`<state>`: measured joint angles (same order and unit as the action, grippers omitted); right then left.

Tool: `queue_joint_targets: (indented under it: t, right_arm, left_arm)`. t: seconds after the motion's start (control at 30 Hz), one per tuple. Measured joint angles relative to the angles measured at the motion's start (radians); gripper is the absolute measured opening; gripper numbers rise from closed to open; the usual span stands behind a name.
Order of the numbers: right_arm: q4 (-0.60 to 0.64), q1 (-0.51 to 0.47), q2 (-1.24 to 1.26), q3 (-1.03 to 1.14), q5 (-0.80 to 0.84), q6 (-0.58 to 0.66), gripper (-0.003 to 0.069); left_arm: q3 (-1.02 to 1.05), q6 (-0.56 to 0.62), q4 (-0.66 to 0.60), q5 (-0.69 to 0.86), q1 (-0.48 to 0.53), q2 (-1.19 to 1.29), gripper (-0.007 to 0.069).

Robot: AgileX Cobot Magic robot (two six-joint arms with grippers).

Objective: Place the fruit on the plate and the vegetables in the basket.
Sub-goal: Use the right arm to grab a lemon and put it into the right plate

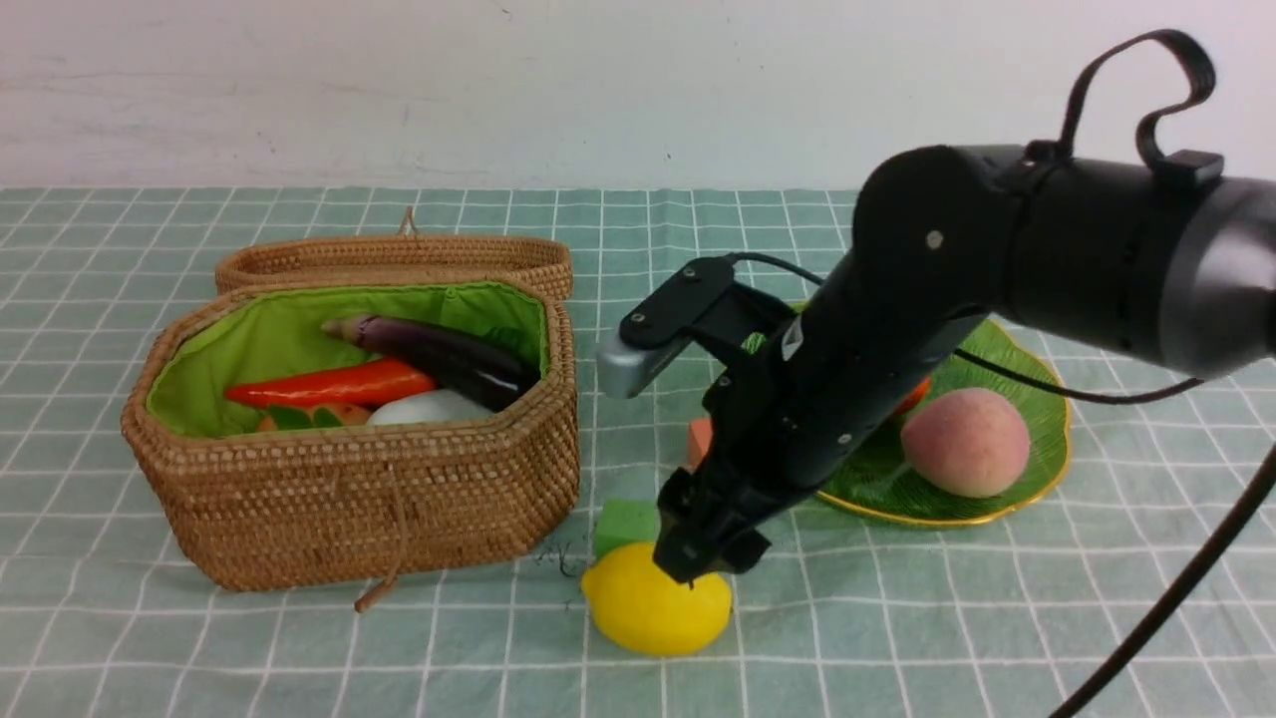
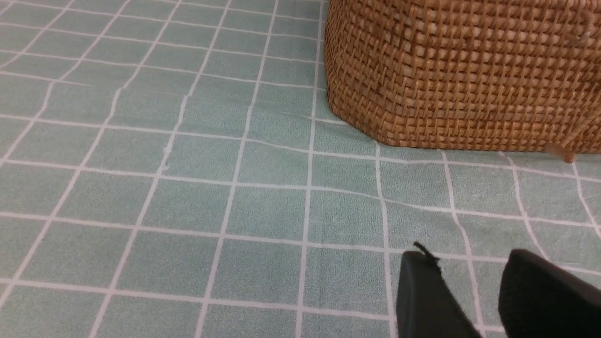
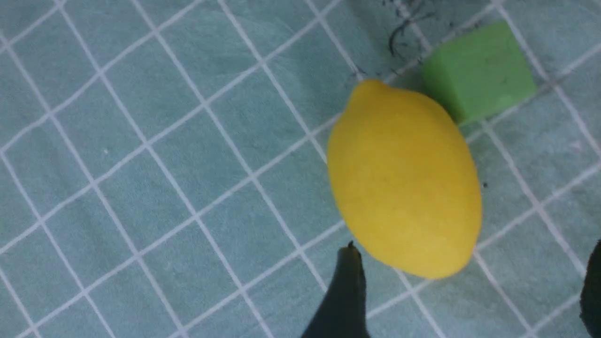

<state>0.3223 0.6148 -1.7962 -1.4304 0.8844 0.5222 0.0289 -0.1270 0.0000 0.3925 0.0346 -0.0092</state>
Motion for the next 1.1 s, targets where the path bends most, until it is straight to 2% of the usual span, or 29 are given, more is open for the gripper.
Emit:
queue_joint_targets:
  t: [0.2, 0.43, 0.8, 0.97, 1.1]
  right_arm:
    - [-0.030, 0.063, -0.085, 0.000, -0.049, 0.003, 0.0615]
    - [-0.059, 0.066, -0.200, -0.009, -0.096, 0.022, 0.0613]
    - [-0.068, 0.066, -0.187, -0.018, -0.052, 0.023, 0.0594]
    - [-0.065, 0.043, -0.099, -0.019, 0.003, 0.023, 0.0593]
    - [-0.040, -0.037, 0.005, -0.062, -0.006, 0.021, 0.0593]
  left_arm:
    - [0.000, 0.000, 0.000, 0.000, 0.000, 0.000, 0.0238]
    - [0.000, 0.000, 0.000, 0.000, 0.000, 0.000, 0.0238]
    - [0.000, 0.000, 0.000, 0.000, 0.000, 0.000, 0.0238]
    - [0.000, 0.000, 0.000, 0.000, 0.000, 0.000, 0.0238]
    - [0.000, 0.000, 0.000, 0.000, 0.000, 0.000, 0.0238]
